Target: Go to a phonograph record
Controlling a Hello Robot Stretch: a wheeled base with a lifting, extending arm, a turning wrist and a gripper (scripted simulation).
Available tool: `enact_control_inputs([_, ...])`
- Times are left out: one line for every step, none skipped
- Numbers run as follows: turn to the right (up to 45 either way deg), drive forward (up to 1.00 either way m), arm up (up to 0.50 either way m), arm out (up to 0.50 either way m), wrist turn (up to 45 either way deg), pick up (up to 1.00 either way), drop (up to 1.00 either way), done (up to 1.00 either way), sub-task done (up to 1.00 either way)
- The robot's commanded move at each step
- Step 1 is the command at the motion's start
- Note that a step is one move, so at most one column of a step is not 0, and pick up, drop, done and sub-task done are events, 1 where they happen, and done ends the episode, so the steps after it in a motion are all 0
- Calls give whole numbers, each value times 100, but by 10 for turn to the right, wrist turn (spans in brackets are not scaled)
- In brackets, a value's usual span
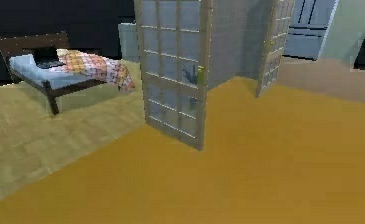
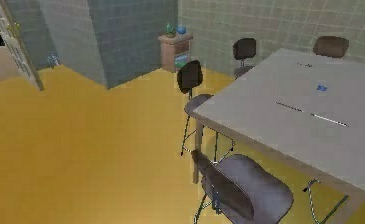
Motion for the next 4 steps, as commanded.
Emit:
enact_control_inputs([0,10,0,0,0,0,0,0,0])
enact_control_inputs([-120,0,0,0,0,0,0,0,0])
enact_control_inputs([0,85,0,0,0,0,0,0,0])
enact_control_inputs([-210,0,0,0,0,0,0,0,0])
